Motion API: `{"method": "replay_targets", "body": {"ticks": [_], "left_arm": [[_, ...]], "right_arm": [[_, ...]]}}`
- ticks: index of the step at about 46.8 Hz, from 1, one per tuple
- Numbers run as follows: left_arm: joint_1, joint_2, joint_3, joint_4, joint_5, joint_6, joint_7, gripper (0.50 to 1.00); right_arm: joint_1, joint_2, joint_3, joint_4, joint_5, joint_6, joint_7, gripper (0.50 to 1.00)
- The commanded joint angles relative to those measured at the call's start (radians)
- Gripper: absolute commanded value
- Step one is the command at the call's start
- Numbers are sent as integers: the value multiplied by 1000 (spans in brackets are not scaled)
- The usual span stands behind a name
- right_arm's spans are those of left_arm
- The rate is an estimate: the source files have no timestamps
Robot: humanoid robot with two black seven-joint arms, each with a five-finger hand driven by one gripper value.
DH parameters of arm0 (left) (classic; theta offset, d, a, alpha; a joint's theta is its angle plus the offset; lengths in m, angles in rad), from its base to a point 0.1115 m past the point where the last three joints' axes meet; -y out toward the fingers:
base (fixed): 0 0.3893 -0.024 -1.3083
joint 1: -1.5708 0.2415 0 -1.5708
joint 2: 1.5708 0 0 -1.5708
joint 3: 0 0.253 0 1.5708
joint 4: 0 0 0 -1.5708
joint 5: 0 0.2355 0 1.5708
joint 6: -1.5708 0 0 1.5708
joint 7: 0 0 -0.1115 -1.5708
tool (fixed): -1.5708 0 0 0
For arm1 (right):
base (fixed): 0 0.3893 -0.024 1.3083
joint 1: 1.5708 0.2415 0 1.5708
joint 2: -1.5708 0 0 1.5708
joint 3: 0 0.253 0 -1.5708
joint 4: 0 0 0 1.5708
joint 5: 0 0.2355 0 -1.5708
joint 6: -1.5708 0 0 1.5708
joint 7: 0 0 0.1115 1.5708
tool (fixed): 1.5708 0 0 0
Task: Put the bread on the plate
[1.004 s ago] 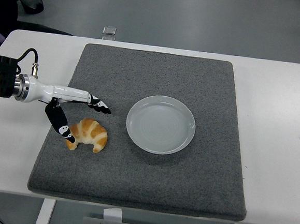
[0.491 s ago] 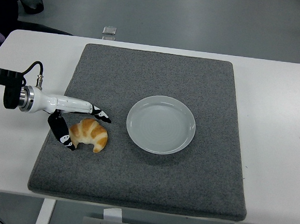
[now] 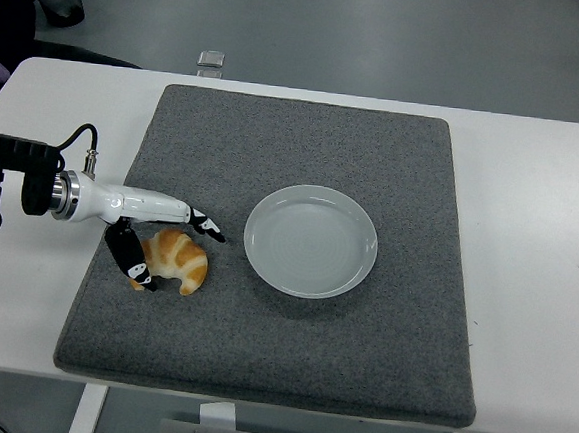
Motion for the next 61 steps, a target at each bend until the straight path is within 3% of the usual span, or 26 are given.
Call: {"method": "replay_targets", "body": {"ticks": [1,18,27,35,43,48,51,61], "left_arm": [[2,-3,0,2,18,5,0,943],[13,-9,0,8,57,23,0,932],[14,-17,0,9,75,28,0,891],[13,-19,0,9,100,29,0,789],[13,-22,0,12,130,55,0,733],[13,-22,0,19,136,57,0,624],[13,-22,0,19,141,57,0,508],[13,-28,0,20,153,58,2,500]], "right_arm": [[0,0,0,0,0,1,-1,930],[0,0,0,0,0,1,-1,932],[0,0,0,0,0,-1,-1,930],[0,0,0,0,0,-1,-1,930],[0,0,0,0,0,1,1,930],[0,0,0,0,0,1,1,930],[0,0,0,0,0,-1,-1,930],[1,0,0,0,0,1,-1,930]]}}
